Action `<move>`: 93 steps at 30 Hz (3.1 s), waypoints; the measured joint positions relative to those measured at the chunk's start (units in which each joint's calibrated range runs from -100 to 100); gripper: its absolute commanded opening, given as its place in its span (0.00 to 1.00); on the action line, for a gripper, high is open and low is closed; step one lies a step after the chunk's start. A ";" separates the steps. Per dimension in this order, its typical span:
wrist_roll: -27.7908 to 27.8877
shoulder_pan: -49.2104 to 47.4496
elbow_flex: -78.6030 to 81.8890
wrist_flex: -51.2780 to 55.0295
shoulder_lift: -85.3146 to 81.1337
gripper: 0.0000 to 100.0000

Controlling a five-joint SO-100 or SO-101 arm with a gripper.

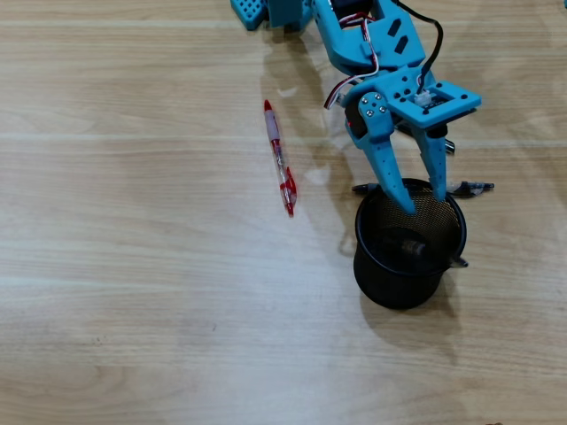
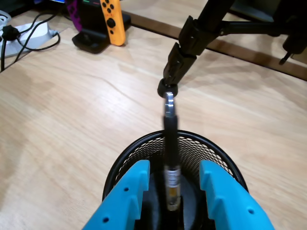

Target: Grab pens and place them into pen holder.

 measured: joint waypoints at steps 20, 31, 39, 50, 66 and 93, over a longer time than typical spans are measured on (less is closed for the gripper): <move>4.01 5.34 0.71 28.40 -17.76 0.02; 4.21 15.25 0.71 60.77 -33.64 0.02; 4.21 20.30 0.62 71.04 -38.32 0.03; 4.21 20.20 0.98 72.42 -29.48 0.23; 4.21 20.01 2.40 71.47 -9.52 0.23; 4.21 17.34 9.58 57.32 4.42 0.06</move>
